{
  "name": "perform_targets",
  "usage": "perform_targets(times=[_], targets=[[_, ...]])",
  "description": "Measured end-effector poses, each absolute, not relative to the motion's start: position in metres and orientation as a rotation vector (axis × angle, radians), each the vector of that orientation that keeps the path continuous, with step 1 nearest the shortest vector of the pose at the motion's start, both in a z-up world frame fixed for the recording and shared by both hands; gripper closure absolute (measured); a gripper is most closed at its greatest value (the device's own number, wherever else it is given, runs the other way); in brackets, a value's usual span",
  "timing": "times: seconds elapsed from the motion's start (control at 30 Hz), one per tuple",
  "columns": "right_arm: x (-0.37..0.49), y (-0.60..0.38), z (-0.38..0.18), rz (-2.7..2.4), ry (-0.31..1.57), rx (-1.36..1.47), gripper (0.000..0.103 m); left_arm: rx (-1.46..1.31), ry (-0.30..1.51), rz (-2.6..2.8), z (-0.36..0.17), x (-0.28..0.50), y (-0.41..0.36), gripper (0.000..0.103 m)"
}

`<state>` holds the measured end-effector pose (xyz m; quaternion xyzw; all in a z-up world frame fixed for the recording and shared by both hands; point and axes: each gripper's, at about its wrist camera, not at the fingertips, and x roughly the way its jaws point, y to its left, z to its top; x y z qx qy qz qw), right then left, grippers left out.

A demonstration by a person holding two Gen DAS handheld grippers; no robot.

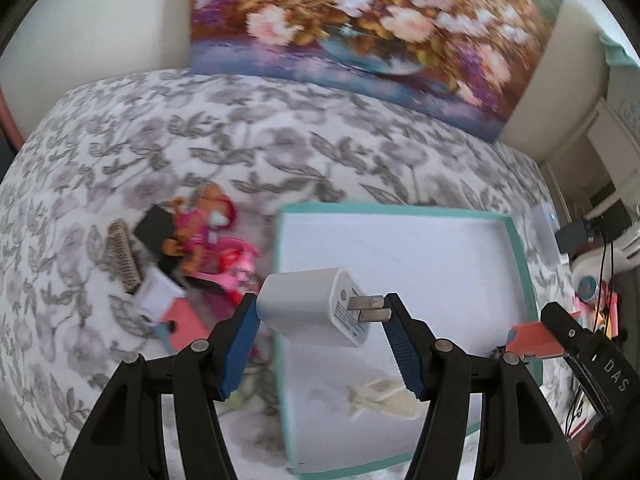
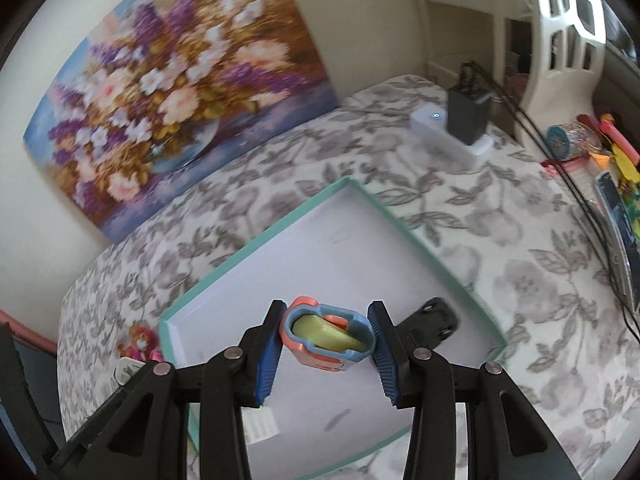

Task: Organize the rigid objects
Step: 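Lower both held objects into the tray and open both grippers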

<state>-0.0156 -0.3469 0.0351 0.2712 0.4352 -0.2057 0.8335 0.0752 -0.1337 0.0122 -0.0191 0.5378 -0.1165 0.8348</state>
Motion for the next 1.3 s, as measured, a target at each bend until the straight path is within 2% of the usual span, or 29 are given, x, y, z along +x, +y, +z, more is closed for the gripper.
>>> perform_targets(times=[0.3,1.3], targets=[[-0.022,-0.358,0.032,-0.456,0.915,0.573,0.058,0.037,1.137,-0.293,-0.001,0.07,-0.176,0.039],[-0.007,-0.338,0.009,-0.4,1.016,0.522,0.058,0.101,1.14,-0.286,-0.01,0.069,-0.172,0.037]])
